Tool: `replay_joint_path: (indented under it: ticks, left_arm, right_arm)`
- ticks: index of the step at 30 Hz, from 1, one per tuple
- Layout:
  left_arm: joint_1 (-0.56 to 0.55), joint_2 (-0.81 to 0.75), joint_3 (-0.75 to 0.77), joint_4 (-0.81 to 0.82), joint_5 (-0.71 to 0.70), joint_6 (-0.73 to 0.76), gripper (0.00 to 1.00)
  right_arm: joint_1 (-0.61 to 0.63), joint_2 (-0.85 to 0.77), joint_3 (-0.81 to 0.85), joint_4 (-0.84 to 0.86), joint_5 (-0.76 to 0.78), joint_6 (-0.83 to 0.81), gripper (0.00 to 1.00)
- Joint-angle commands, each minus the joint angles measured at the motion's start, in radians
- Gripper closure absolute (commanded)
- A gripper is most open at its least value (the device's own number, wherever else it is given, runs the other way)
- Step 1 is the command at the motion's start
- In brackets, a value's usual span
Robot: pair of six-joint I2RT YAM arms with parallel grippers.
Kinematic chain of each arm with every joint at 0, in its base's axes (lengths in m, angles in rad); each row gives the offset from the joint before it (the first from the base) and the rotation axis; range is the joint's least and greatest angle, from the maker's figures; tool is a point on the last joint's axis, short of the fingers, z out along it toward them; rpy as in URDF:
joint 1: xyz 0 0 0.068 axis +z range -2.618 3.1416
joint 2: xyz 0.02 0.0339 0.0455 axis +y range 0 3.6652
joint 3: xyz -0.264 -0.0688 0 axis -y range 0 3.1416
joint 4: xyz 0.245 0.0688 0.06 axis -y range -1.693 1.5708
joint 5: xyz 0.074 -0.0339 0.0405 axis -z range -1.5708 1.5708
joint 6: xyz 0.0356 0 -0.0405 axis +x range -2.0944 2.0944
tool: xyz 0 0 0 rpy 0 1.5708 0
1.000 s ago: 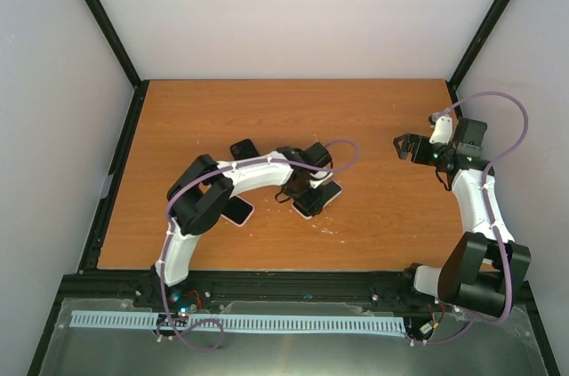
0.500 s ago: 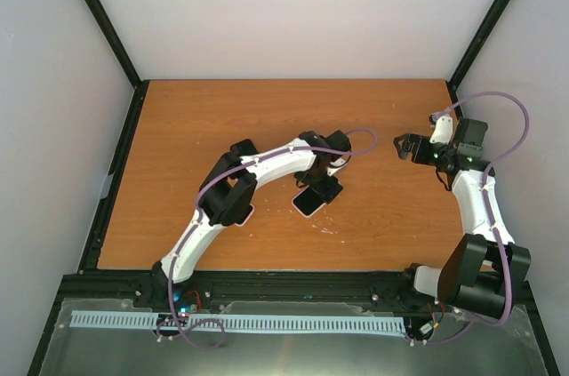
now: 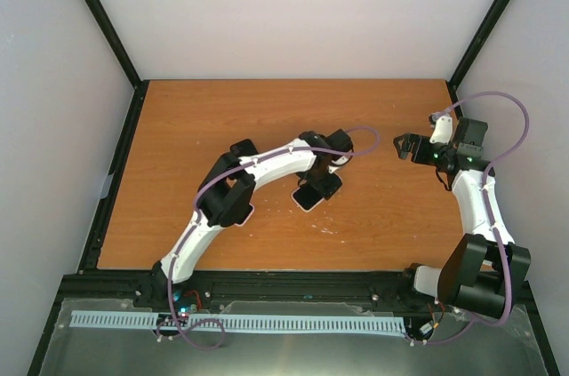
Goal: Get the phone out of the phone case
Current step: Move the phone to the center of the board, then pick up the phone at the center of the board.
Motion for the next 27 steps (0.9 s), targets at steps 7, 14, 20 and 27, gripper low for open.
replay_joint_path:
  ticks: [7, 14, 20, 27]
  left_arm:
    - [0.025, -0.266, -0.108, 0.469, -0.040, -0.192, 0.38]
    - [0.094, -0.409, -0.285, 0.855, 0.131, -0.389, 0.51]
    - [0.097, -0.440, -0.319, 0.978, 0.144, -0.490, 0.50]
    - [0.095, -0.479, -0.436, 1.150, 0.167, -0.603, 0.50]
  right_arm:
    - [-0.011, -0.047, -0.002, -0.005, -0.001, -0.022, 0.00]
    - [-0.008, -0.061, 0.062, -0.100, -0.216, -0.142, 0.00]
    - [0.025, -0.095, 0.038, -0.189, -0.361, -0.252, 0.10]
    - [0.221, -0.104, 0.042, -0.179, -0.244, -0.317, 0.20]
